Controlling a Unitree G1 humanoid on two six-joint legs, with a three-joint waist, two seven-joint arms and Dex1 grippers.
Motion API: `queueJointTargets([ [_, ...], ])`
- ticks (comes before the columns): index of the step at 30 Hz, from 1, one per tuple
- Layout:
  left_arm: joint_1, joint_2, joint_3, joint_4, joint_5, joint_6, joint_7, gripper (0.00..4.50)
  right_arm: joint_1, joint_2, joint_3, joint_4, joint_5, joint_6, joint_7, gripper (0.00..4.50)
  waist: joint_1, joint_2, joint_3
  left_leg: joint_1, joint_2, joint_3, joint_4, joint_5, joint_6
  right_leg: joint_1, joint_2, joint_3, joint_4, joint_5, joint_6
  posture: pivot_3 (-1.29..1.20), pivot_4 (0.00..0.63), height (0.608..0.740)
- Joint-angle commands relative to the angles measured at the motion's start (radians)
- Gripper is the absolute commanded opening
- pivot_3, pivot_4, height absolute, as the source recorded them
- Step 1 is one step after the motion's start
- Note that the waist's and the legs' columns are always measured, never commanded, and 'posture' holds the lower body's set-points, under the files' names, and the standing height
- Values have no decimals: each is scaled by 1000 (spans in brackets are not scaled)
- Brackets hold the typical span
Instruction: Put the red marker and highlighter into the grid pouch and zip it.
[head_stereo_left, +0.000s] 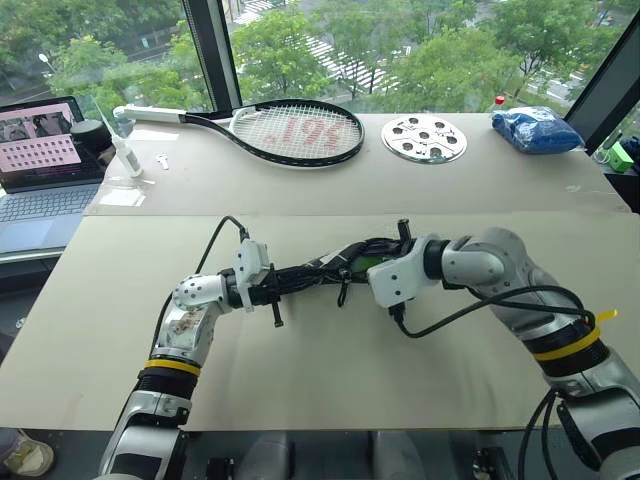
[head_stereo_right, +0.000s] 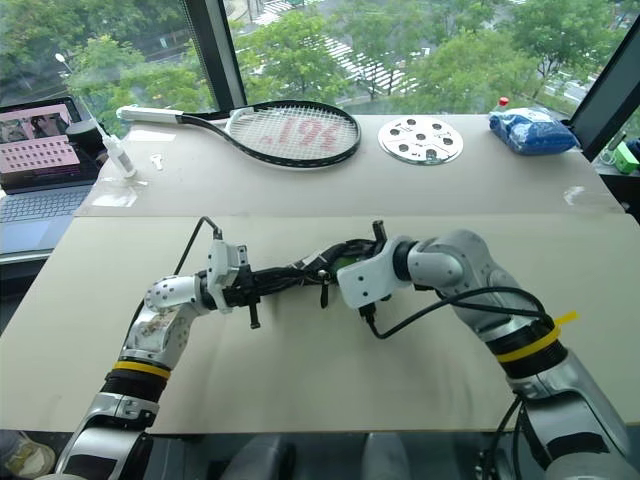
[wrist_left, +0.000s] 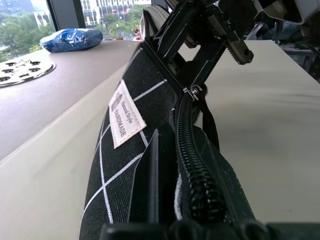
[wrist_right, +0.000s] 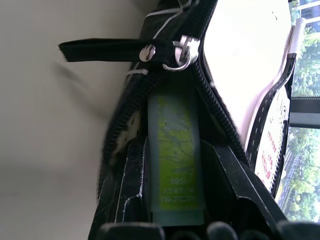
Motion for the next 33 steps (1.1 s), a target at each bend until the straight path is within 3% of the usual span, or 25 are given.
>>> queueJointTargets([
  [1, -15, 0, 10, -25, -13, -13, 4, 0, -19, -1, 1, 5, 18, -70, 10, 1037, -1, 0, 0, 0, 0, 0, 0, 0, 0, 0, 0, 0, 0, 0, 0, 0, 150, 740],
  [3, -16, -5, 8, -28, -14, -13, 8, 0, 9, 39, 24, -17, 50, -49, 25, 1037, -3, 0, 0, 0, 0, 0, -1, 0, 0, 0, 0, 0, 0, 0, 0, 0, 150, 740],
  [5, -17, -9, 7, -29, -13, -13, 11, 0, 30, 68, 29, -35, 77, 5, 55, 2049, -6, 0, 0, 0, 0, 0, -1, 0, 0, 0, 0, 0, 0, 0, 0, 0, 150, 740],
  [6, -17, -9, 7, -31, -13, -14, 12, 0, 34, 82, 21, -34, 81, 24, 52, 2191, -6, 0, 0, 0, 0, 0, -1, 0, 0, 0, 0, 0, 0, 0, 0, 0, 150, 740],
  [11, -12, -10, 9, -39, -14, -12, 17, 0, 15, 73, -33, 24, 45, 48, 15, 3974, -7, 0, 0, 0, 0, 0, 0, 0, -1, 0, 0, 0, 0, 0, 0, 0, 150, 740],
  [16, 1, -7, 11, -49, -14, -10, 23, 0, -25, 32, -210, 18, 214, 190, 26, 3974, -2, 0, 0, 0, 0, 0, 0, 0, -1, 0, 0, 0, 1, 0, 0, 0, 150, 740],
  [19, 8, -5, 11, -54, -15, -9, 25, 0, -6, -13, -351, -43, 390, 377, 71, 3974, 1, 0, 0, 0, 0, 0, 0, 0, 0, 0, 0, 0, 0, 0, 0, 0, 150, 740],
  [23, 7, -1, 15, -48, -16, -10, 24, 0, 176, -95, -509, -265, 719, 804, 188, 3974, 6, 0, 0, 0, 0, -1, -1, -2, 4, 0, 0, -1, -1, 0, 0, 0, 150, 740],
  [25, 4, 1, 16, -42, -17, -13, 22, 0, 316, -147, -545, -358, 815, 923, 234, 3974, 11, 0, 0, -1, 1, -2, -1, -4, 7, 0, 0, -1, -2, 0, 0, 0, 150, 740],
  [29, -5, 2, 15, -32, -18, -15, 16, 0, 511, -84, -508, -472, 910, 1040, 145, 3974, 5, 0, 0, -1, 0, -1, 1, -5, 9, 1, 0, -1, -2, 0, 0, 0, 150, 740],
  [33, -15, -1, 11, -25, -18, -14, 8, 0, 507, 46, -377, -454, 830, 1052, -30, 3974, -2, -1, 0, 1, 1, 0, 2, -5, 9, 0, 1, 0, 3, 1, -1, 0, 150, 740],
])
